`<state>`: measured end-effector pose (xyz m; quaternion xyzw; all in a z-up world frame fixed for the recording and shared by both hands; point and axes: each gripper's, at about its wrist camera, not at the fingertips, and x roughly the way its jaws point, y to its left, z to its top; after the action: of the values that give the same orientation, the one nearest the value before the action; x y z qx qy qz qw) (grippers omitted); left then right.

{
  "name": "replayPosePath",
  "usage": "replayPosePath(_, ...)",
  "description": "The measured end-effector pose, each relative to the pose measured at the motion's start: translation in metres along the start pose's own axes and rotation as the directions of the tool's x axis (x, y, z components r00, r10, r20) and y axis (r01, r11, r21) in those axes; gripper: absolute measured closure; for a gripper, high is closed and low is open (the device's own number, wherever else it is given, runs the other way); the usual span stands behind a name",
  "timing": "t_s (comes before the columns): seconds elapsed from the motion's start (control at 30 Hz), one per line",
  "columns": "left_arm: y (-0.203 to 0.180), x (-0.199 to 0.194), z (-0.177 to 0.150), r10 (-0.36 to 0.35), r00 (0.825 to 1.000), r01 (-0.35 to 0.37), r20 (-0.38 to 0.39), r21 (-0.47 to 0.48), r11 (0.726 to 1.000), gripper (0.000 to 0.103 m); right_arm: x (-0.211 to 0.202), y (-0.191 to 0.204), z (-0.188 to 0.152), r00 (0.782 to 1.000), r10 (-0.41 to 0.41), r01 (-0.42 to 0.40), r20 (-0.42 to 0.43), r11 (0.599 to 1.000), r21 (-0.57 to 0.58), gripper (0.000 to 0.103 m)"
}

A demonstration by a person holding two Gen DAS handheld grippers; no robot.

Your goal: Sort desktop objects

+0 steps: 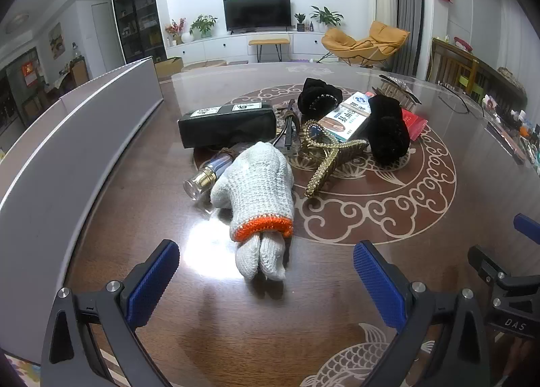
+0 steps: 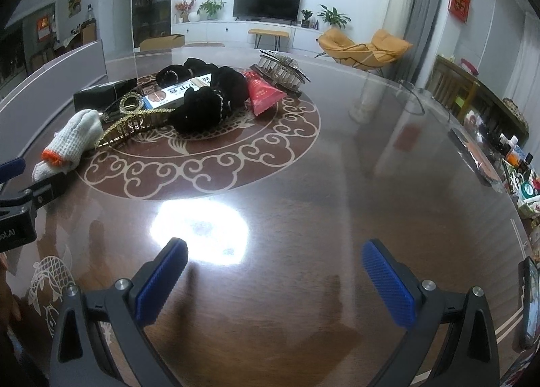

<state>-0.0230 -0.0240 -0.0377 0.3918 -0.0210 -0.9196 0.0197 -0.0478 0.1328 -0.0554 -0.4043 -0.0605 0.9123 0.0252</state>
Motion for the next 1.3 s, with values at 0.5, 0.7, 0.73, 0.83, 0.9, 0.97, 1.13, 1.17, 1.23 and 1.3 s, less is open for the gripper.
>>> replayPosePath(0.5,0.0028,0.0025,-0.0003,-0.008,1.0,0.008,-0.013,-0.007,1.0,0.0,0.0011,0.0005,-0.0013,1.0,0.001,-0.001,-0.003,1.0,0.001,0.0)
replayPosePath(0.7,0.0025,0.0031,0.0,-0.012,1.0,0.012,-0.017,-0.009,1.0,0.0,0.0028,0.0023,-0.0012,1.0,0.001,-0.001,-0.007,1.0,-0.005,0.0)
replayPosePath(0.73,0.0021,0.0033,0.0001,-0.013,1.0,0.012,-0.019,-0.009,1.0,0.0,0.0028,0.0019,-0.0013,1.0,0.002,-0.002,-0.009,1.0,-0.004,0.0)
replayPosePath(0.83,0.0018,0.0037,0.0001,-0.014,1.0,0.014,-0.022,-0.006,1.0,0.0,0.0042,0.0021,-0.0011,1.0,0.005,-0.005,-0.015,1.0,-0.005,0.0)
replayPosePath(0.9,0.0019,0.0038,-0.0001,-0.014,1.0,0.014,-0.023,-0.004,1.0,0.0,0.005,0.0025,-0.001,1.0,0.006,-0.006,-0.018,1.0,-0.006,0.0)
replayPosePath(0.97,0.0015,0.0039,0.0001,-0.013,1.0,0.013,-0.024,-0.003,1.0,0.0,0.005,0.002,-0.0012,1.0,0.005,-0.005,-0.02,1.0,-0.005,0.0)
replayPosePath(1.13,0.0018,0.0057,0.0,-0.01,1.0,0.01,-0.029,-0.001,1.0,0.0,0.0054,0.0018,-0.0012,1.0,0.005,-0.005,-0.021,1.0,-0.002,0.0)
replayPosePath(1.17,0.0018,0.0059,0.0001,-0.01,1.0,0.01,-0.029,0.0,1.0,0.0,0.0056,0.0017,-0.0012,1.0,0.005,-0.005,-0.022,1.0,-0.002,0.0)
replayPosePath(1.23,0.002,0.0063,0.0001,-0.008,1.0,0.008,-0.03,0.0,1.0,0.0,0.0054,0.0017,-0.0012,1.0,0.006,-0.006,-0.022,1.0,-0.002,0.0)
replayPosePath(1.3,0.002,0.0064,0.0001,-0.008,0.999,0.008,-0.031,0.001,1.0,0.0,0.0054,0.0018,-0.0013,1.0,0.006,-0.006,-0.022,1.0,-0.002,0.0)
